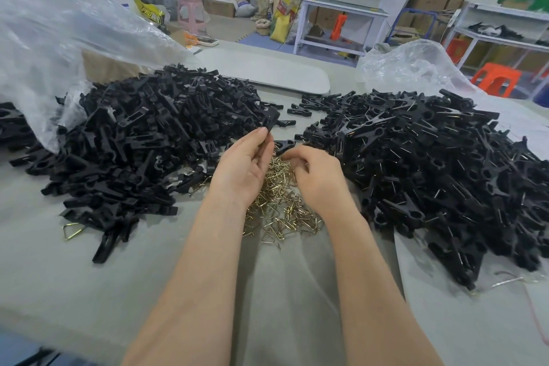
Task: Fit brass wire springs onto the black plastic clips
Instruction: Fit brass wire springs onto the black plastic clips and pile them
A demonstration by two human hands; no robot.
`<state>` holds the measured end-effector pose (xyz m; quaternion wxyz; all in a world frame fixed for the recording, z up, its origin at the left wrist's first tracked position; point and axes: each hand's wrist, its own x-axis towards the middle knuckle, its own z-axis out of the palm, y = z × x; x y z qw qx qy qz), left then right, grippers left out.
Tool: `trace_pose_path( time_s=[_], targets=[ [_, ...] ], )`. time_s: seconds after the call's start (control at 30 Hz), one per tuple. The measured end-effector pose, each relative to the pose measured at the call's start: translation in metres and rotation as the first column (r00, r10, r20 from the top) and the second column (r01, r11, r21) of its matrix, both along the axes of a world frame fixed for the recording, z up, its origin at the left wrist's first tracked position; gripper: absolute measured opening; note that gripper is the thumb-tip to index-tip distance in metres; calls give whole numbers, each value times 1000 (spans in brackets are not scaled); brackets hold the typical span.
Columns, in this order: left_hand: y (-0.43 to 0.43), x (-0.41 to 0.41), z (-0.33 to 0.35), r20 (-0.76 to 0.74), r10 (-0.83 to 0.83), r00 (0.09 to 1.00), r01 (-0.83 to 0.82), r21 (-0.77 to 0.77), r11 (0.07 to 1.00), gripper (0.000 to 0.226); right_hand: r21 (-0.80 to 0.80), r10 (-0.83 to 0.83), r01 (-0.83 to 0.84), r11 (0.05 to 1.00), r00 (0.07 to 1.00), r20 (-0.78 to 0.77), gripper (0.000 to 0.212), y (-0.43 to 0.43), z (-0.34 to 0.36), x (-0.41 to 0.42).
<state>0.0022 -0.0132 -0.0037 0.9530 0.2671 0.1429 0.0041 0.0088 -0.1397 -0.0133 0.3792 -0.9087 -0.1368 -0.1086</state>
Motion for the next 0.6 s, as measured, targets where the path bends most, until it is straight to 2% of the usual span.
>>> trace_pose_path(
  time_s=[0.17,0.33,0.6],
  targets=[
    [0,-2,1,-10,-11,1000,11,15,1000,32,-48,43,-42,998,999,14,32,2,1,0],
    [-2,1,-2,24,34,999,-35,73,997,19,-46,21,-21,999,1000,8,23,1,-2,3],
    [-2,3,-6,70,47,996,-65,273,960,16,38,41,-41,998,999,1,24,4,-3,1]
  ],
)
